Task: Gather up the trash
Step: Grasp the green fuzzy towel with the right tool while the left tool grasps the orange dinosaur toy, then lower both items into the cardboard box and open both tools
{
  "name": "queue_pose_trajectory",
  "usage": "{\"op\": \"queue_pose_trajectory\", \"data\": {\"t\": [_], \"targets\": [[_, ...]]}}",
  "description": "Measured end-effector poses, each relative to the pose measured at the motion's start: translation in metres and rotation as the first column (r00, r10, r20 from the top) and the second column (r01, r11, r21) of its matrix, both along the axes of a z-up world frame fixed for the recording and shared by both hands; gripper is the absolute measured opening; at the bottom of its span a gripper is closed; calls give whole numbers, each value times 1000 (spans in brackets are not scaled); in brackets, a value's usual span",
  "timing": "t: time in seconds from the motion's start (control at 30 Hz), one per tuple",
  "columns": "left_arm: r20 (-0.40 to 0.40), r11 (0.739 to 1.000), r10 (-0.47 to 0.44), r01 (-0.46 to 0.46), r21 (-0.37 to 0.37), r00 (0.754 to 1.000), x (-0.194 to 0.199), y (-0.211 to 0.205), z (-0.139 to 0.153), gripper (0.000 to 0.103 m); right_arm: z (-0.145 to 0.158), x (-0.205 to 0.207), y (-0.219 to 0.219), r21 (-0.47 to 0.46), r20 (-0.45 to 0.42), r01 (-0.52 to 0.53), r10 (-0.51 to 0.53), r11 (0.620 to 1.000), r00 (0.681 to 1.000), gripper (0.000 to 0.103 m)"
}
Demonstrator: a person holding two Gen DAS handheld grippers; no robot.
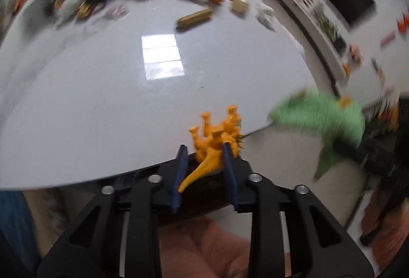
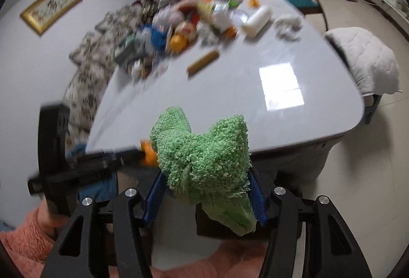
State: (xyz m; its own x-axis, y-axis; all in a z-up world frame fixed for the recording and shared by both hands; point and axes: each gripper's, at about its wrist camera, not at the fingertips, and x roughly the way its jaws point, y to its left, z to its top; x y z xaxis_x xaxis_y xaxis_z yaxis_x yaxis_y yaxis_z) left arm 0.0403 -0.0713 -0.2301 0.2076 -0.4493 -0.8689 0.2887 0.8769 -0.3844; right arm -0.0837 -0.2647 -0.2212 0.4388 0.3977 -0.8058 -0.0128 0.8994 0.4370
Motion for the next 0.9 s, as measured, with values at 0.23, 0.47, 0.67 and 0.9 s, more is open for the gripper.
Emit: {"op": "queue_pose_trajectory", "data": {"t": [0.23,0.47,0.67,0.9], "targets": [[-15,997,45,-44,63,999,15,-14,-35,38,-8,9,6,-23,-4,29,-29,999,1000,56],[96,996,-38,30,86,995,27,-39,-10,90,6,-8,-24,6,33,130,-130,991,991,56],[33,966,-111,100,239,993,79,-78,-36,78,3,-23,-38,33,28,196,-197,980,980,57],[22,971,-124,117,207,992,73,-62,-32,49,3,-32,-46,63,30,223,-225,973,974,57]]}}
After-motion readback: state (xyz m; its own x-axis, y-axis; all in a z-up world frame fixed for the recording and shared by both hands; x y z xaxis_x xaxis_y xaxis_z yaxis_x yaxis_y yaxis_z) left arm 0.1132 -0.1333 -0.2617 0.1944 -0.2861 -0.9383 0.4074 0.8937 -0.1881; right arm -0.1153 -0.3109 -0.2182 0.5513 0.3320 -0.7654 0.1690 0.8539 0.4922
